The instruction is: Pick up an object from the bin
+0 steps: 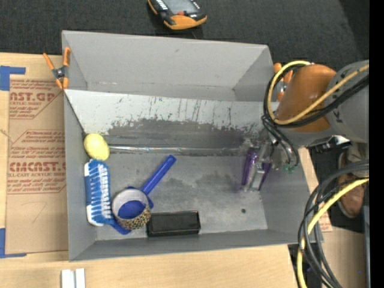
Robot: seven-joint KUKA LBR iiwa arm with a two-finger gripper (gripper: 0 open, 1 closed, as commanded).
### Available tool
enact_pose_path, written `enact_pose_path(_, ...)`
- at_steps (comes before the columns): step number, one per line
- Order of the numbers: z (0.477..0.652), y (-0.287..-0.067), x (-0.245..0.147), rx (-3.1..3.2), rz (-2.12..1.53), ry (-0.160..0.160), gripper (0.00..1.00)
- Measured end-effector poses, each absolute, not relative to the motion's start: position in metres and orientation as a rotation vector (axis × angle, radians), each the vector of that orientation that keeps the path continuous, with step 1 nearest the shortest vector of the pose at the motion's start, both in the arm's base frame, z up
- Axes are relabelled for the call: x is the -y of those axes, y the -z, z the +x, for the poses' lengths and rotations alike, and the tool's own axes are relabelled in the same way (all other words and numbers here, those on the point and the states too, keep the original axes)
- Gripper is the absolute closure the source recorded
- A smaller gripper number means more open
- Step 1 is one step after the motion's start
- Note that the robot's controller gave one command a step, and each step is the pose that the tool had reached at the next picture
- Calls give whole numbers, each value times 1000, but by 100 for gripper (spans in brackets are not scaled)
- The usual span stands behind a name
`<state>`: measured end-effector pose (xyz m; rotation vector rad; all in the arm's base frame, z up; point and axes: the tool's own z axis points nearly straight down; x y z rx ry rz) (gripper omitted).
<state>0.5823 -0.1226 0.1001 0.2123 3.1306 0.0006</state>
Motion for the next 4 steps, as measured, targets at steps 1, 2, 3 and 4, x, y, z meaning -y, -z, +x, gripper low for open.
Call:
enact_pose_path(1, 579, -70, -10, -3124, 203, -9, 0)
enact_pose_path(2, 583, -71, 22, -3090, 497, 5, 100)
enact_pose_path(3, 583, -71, 22, -3090, 497, 5, 100)
enact_pose_path(4, 580, -85, 22, -3102, 499, 7, 100)
